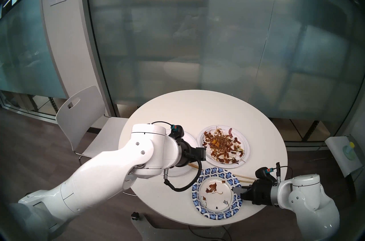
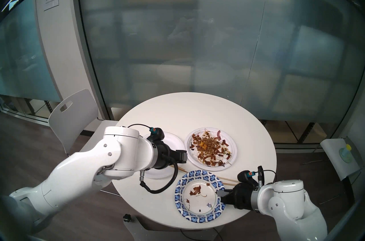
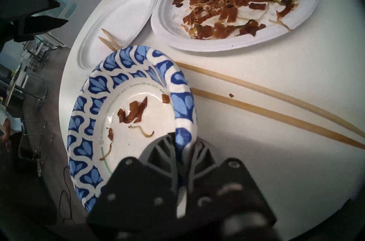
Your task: Stack the plates into one stack
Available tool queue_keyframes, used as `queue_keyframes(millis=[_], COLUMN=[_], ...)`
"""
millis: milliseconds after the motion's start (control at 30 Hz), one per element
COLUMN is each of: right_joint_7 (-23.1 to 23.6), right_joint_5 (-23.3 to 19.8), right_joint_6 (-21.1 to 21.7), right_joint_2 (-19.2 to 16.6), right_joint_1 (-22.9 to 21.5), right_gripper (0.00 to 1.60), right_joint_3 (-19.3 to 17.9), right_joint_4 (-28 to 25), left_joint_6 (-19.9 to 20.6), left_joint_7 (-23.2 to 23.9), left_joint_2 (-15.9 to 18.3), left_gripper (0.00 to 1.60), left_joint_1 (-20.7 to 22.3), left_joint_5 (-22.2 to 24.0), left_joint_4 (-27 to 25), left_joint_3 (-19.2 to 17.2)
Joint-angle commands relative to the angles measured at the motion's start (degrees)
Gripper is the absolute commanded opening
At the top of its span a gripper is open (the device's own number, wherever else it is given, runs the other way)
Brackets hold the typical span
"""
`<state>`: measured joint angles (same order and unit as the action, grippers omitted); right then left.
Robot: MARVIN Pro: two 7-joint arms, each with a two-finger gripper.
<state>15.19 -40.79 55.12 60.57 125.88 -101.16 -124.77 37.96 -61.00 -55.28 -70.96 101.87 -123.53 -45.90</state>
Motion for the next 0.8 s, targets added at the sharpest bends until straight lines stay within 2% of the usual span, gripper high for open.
queue_keyframes(millis=[0,267,467,767], right_joint_7=[0.35,2.82,4.52,3.79], right_joint_5=[-2.36,-8.74,-13.89,-17.74], right_joint_6=[-0.12,-0.12,-0.12,-0.12], right_joint_2=[-0.58,-0.82,-0.78,-6.60], right_joint_1=[-0.75,-0.42,-2.63,-9.31], right_gripper=[0.00,0.00,0.00,0.00], right_joint_3=[-1.95,-7.74,-11.56,-13.06], right_joint_4=[-0.92,-0.09,2.21,8.05], left_joint_6=[-0.62,-1.57,-2.57,-4.12], left_joint_7=[1.90,3.45,4.49,5.62], left_joint_2=[2.36,4.78,6.02,7.34], left_gripper=[1.60,1.60,1.60,1.60], left_joint_1=[-1.23,-2.56,-3.36,-4.18], left_joint_5=[0.29,0.94,1.84,3.23], left_joint_4=[-0.67,0.54,1.62,2.98], left_joint_3=[-1.91,-3.95,-5.76,-8.41])
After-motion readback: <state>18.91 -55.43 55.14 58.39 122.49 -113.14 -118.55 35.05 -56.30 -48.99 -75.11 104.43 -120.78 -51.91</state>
